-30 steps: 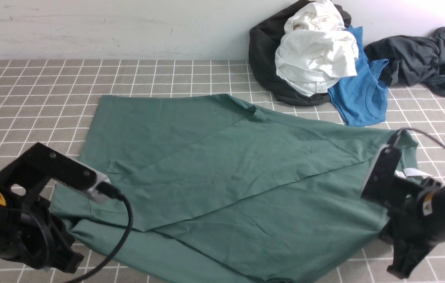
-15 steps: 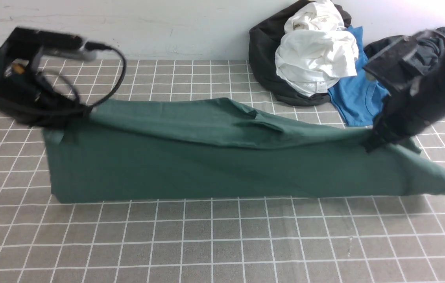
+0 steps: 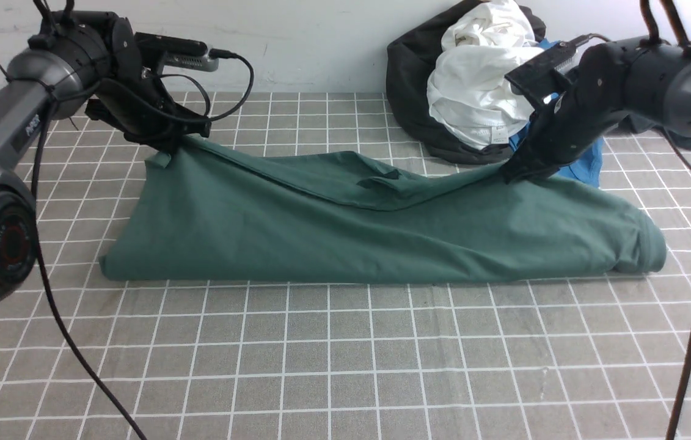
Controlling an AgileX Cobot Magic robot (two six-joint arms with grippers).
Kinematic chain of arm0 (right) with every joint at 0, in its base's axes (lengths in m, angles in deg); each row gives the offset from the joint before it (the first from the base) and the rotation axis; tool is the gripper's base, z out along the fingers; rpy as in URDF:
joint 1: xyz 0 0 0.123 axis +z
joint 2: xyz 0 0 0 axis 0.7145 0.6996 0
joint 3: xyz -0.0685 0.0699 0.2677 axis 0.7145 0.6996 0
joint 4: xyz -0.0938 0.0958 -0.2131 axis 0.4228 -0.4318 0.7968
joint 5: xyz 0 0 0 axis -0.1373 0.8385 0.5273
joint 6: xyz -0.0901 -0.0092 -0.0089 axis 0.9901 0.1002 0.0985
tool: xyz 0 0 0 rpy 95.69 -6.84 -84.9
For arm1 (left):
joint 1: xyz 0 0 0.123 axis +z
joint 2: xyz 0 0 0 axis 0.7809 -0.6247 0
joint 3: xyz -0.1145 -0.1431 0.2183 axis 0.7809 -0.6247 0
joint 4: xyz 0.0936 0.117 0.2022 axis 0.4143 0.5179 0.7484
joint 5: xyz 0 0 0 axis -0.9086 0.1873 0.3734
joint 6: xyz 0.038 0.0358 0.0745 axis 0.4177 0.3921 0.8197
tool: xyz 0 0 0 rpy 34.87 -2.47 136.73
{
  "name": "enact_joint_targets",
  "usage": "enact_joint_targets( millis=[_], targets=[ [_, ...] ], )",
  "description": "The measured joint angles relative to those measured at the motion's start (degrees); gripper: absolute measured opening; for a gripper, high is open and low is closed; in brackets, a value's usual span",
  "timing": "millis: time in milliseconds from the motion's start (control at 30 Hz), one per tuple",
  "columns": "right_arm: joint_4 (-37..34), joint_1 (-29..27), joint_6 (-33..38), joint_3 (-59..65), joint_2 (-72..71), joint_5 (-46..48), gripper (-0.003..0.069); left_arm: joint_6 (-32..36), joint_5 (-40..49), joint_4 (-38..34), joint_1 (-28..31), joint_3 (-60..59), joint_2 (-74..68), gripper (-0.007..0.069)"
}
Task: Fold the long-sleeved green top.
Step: Use both arms to drag the lower edge of the fabric forward and fold it over the upper edge
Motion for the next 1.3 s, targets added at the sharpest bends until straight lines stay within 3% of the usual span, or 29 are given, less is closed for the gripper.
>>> enact_joint_targets(
  millis=[33, 67, 100, 167, 267, 333, 433, 500, 633, 733, 867, 967, 1033, 1167, 1267, 1300],
  targets=[
    [0.8, -0.3, -3.2, -1.1, 0.2, 0.4, 0.0178, -0.9, 2.5, 1.2, 0.1, 4.7, -2.5, 0.0166],
    [1.0, -0.3, -4.2, -1.5, 0.2, 0.5, 0.0185, -1.0, 3.1, 1.6, 0.1, 5.2, -2.8, 0.0183],
    [2.3, -0.6, -7.8, -3.2, 0.1, 1.1, 0.0242, -2.2, 5.0, 2.2, 0.4, 8.2, -4.0, 0.0255],
    [1.8, -0.8, -12.6, -5.8, -0.5, 3.1, 0.0284, -3.5, 7.4, 2.7, 0.9, 11.0, -4.3, 0.034],
    [-2.6, -0.3, -11.1, -7.0, -1.7, 5.4, 0.0264, -3.6, 10.3, 2.7, 1.2, 13.2, -4.2, 0.0385],
    [-9.2, 1.0, -3.9, -7.3, -2.0, 7.6, 0.0193, -2.9, 13.6, 2.2, 1.3, 14.9, -4.0, 0.0389],
    [-16.2, 2.8, 5.3, -7.3, -0.9, 9.9, 0.0108, -1.4, 15.8, -0.2, 1.3, 15.6, -4.0, 0.0353],
    [-23.5, 4.9, 17.0, -7.3, 2.4, 11.5, 0.002, 1.5, 16.4, -4.7, 1.3, 15.6, -3.9, 0.0265],
    [-29.6, 5.7, 30.1, -6.9, 9.0, 9.0, -0.0012, 4.3, 16.7, -10.8, 1.0, 14.4, -3.1, 0.0108],
    [-33.0, 5.5, 36.3, -7.0, 11.4, 2.9, -0.0014, 5.1, 16.9, -12.4, 0.2, 14.1, -2.0, 0.0031],
    [-39.1, 5.4, 35.4, -7.0, 13.9, -12.4, -0.0014, 6.7, 17.2, -12.7, -1.0, 14.0, 0.5, -0.0001],
    [-45.2, 4.0, 26.3, -6.9, 15.2, -24.1, -0.0014, 8.9, 17.2, -13.4, -2.0, 14.0, 3.2, -0.0004],
    [-47.3, 1.8, 21.6, -6.9, 15.0, -27.0, -0.001, 9.4, 17.3, -13.7, -2.3, 14.0, 5.2, -0.0004],
    [-47.0, -0.6, 19.6, -6.9, 13.1, -23.0, -0.0002, 9.6, 17.4, -13.7, -2.3, 14.0, 7.8, -0.0004],
    [-43.3, -1.0, 20.9, -6.9, 8.8, -8.5, 0.0, 9.6, 17.4, -13.7, -2.2, 11.1, 11.9, -0.0004],
    [-42.6, -1.0, 20.9, -6.9, 8.2, -7.6, 0.0, 9.6, 17.4, -13.7, -2.2, 10.7, 12.2, -0.0004]
  ],
)
